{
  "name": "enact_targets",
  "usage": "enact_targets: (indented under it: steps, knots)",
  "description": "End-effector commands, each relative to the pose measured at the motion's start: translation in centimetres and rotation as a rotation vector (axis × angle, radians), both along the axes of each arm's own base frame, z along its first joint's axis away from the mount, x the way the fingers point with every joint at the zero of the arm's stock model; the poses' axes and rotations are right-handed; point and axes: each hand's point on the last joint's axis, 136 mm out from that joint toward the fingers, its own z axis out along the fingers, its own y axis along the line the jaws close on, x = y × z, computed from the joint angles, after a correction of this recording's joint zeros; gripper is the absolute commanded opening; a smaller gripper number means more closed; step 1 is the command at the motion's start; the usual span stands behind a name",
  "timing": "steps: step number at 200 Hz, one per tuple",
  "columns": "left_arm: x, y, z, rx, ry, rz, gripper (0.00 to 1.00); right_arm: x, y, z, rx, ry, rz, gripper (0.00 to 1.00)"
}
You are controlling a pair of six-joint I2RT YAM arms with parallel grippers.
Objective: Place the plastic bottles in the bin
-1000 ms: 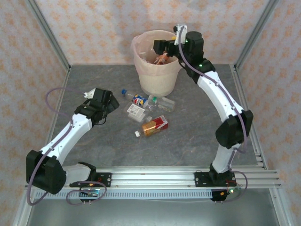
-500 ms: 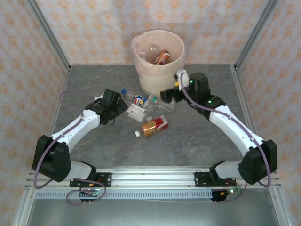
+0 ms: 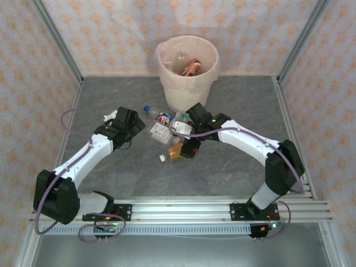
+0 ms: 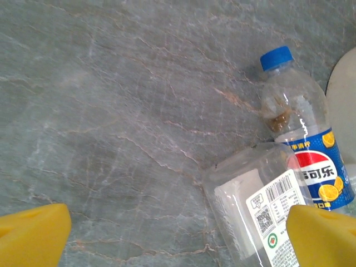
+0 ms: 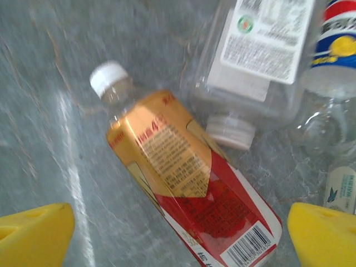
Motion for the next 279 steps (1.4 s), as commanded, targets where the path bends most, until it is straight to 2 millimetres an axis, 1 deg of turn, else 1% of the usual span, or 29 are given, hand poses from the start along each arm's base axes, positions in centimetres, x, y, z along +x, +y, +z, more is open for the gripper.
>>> enact_targets:
  steps: [1,7,22,37,48,101,116,132,139,149,157,164,177,199,210,225,239,248,259,279]
  knots:
    - [-1.3,2.0,-0.6,0.051,0.027,0.062,1.0,-0.6,-1.3,-2.6,-0.223,-0.053,0.147,0.97]
    - [-1.3,2.1,-0.6,0.051,0.027,0.065,1.0,-0.4,-1.3,-3.3,-0.254,-0.064,0.161,0.96]
    - [-1.5,2.2,-0.8,0.049,0.03,0.067,1.0,1.0,-1.2,-4.8,-0.316,-0.122,0.169,0.94]
    - [-1.5,2.2,-0.9,0.051,0.035,0.064,1.0,2.2,-1.0,-5.9,-0.367,-0.172,0.182,0.94]
    - [-1.6,2.4,-1.0,0.056,0.038,0.066,1.0,2.7,-0.9,-6.5,-0.385,-0.187,0.188,0.93]
    - [-1.7,2.5,-1.5,0.066,0.054,0.067,1.0,2.6,-0.6,-9.2,-0.408,-0.187,0.208,0.89]
    - [-1.6,2.5,-1.6,0.062,0.056,0.065,1.0,2.8,-0.6,-9.6,-0.405,-0.197,0.198,0.87]
    - [-1.4,2.3,-1.8,0.056,0.061,0.064,1.0,3.0,-0.3,-9.5,-0.382,-0.209,0.178,0.85]
    - [-1.3,2.2,-1.9,0.051,0.064,0.063,1.0,3.0,-0.2,-9.5,-0.371,-0.211,0.169,0.83]
    - [-1.2,2.0,-1.9,0.043,0.066,0.058,1.0,3.3,0.0,-9.5,-0.349,-0.226,0.143,0.69]
    - [-1.1,1.8,-1.9,0.035,0.067,0.053,1.0,3.3,0.1,-9.5,-0.334,-0.233,0.125,0.63]
    - [-1.0,1.7,-2.0,0.03,0.068,0.051,1.0,3.3,0.2,-9.4,-0.322,-0.237,0.114,0.6]
    - [-1.0,1.6,-2.0,0.029,0.071,0.047,1.0,3.3,0.1,-9.4,-0.308,-0.245,0.099,0.59]
    - [-1.2,1.7,-2.1,0.04,0.08,0.044,1.0,3.2,0.3,-8.2,-0.274,-0.248,0.074,0.55]
    - [-1.1,1.8,-2.0,0.042,0.078,0.043,1.0,2.9,0.4,-7.3,-0.242,-0.246,0.062,0.54]
    - [-1.0,1.7,-1.9,0.042,0.078,0.041,1.0,2.4,0.9,-5.3,-0.172,-0.243,0.049,0.53]
    - [-0.9,1.7,-1.8,0.04,0.076,0.04,1.0,1.8,1.6,-3.0,-0.083,-0.244,0.032,0.51]
    - [-0.8,1.6,-1.6,0.038,0.075,0.038,1.0,1.9,2.0,-1.3,-0.026,-0.258,0.012,0.49]
    - [-0.7,1.5,-1.5,0.034,0.073,0.034,1.0,2.3,2.4,1.0,0.052,-0.283,-0.017,0.48]
    - [-0.6,1.2,-1.5,0.014,0.063,0.029,1.0,3.5,3.0,5.9,0.249,-0.322,-0.091,0.47]
